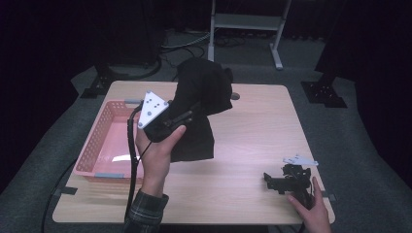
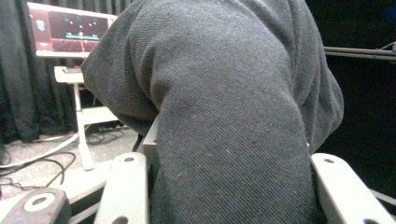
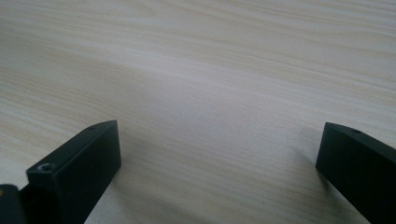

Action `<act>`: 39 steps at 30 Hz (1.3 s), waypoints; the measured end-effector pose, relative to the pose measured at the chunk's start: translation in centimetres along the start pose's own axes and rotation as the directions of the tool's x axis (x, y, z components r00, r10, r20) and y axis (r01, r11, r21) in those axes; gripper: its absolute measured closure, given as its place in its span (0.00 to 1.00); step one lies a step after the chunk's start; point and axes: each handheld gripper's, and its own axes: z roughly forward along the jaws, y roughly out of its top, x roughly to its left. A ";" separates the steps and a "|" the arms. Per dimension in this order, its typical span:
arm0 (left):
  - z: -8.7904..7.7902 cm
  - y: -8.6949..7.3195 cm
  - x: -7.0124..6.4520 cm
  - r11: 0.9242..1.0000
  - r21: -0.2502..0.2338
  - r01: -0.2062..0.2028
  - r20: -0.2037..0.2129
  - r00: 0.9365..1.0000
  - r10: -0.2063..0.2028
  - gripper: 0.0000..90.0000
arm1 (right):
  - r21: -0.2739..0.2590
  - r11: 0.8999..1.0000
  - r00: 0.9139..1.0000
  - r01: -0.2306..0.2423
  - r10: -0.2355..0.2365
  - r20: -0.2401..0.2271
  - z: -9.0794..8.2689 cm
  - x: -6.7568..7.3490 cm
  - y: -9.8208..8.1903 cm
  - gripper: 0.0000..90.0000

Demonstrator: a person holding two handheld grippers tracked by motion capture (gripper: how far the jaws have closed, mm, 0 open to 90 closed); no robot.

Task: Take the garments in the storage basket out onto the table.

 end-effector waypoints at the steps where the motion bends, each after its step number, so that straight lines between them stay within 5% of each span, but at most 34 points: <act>1: 0.2 -0.3 -0.1 1.000 0.003 0.003 0.002 1.000 -0.003 0.57 | 0.000 1.000 1.000 0.000 0.000 0.000 0.0 0.0 0.0 0.00; 14: 3.2 -5.1 -2.4 0.998 0.066 0.023 0.039 0.999 -0.025 0.57 | 0.000 1.000 1.000 0.001 -0.001 0.000 0.0 0.0 0.0 0.00; 26: 5.8 -10.0 -4.0 0.987 0.159 0.018 0.038 0.999 -0.024 0.57 | 0.000 1.000 1.000 0.000 0.000 0.000 0.0 0.0 0.0 0.00; 39: 8.4 -14.3 -5.5 0.956 0.292 -0.021 0.039 0.999 0.010 0.57 | 0.000 1.000 1.000 -0.001 0.001 0.000 0.0 0.0 0.0 0.00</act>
